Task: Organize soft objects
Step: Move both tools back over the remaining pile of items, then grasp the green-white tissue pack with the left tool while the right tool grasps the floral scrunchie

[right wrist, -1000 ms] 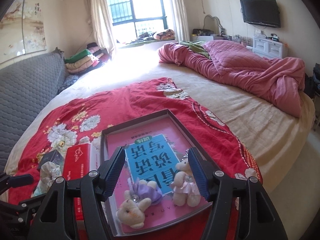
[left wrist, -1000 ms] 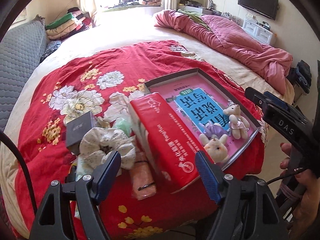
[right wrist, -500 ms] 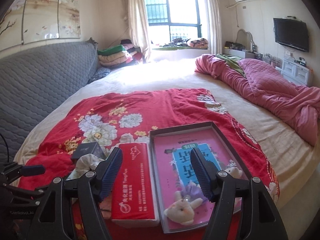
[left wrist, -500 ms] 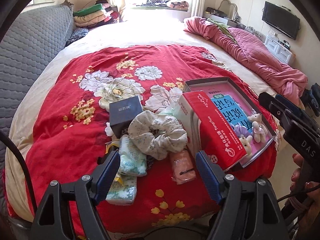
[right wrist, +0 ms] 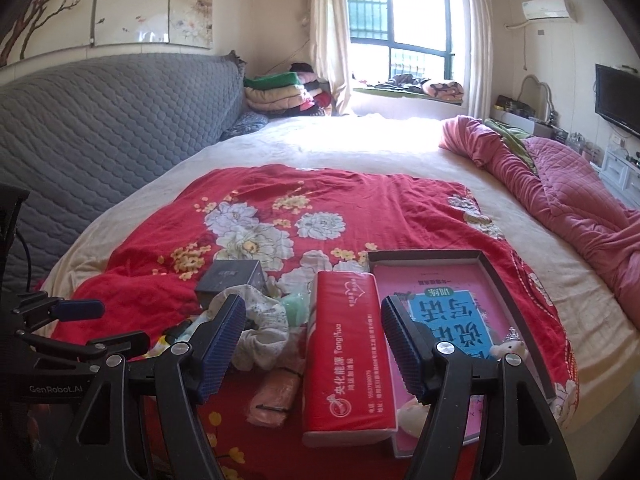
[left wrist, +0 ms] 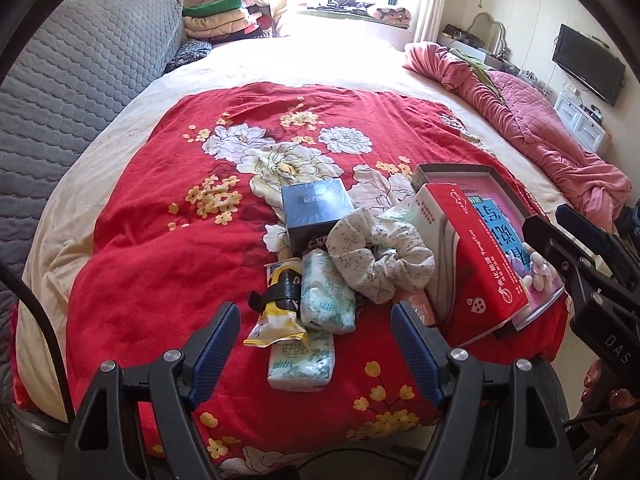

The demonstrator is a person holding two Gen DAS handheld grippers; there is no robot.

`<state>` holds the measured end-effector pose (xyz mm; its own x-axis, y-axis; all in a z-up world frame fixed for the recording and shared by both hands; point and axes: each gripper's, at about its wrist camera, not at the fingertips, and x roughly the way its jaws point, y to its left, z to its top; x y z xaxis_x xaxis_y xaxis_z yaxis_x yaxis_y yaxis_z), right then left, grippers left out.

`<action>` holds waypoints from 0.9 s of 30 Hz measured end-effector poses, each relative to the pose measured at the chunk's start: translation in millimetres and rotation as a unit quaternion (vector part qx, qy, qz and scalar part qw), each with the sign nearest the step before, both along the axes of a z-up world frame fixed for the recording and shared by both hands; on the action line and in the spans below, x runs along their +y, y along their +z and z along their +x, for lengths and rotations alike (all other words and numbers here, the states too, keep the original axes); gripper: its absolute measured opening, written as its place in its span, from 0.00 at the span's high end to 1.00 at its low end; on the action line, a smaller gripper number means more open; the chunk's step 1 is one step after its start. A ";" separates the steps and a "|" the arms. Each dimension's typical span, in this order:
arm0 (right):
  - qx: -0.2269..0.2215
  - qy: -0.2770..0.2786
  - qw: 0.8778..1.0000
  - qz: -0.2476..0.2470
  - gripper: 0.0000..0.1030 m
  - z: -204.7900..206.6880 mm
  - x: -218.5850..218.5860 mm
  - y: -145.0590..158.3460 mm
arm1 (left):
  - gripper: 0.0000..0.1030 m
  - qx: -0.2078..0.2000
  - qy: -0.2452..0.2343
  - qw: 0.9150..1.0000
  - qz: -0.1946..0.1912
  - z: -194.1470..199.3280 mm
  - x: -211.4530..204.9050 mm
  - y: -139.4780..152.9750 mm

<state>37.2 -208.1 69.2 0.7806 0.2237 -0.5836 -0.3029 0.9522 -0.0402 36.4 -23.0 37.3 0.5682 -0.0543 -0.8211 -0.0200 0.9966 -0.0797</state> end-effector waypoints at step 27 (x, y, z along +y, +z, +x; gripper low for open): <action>0.067 0.104 0.985 -0.119 0.30 22.3 74.2 -79.0 | 0.25 0.104 0.005 0.992 -0.076 -4.6 41.6 -87.5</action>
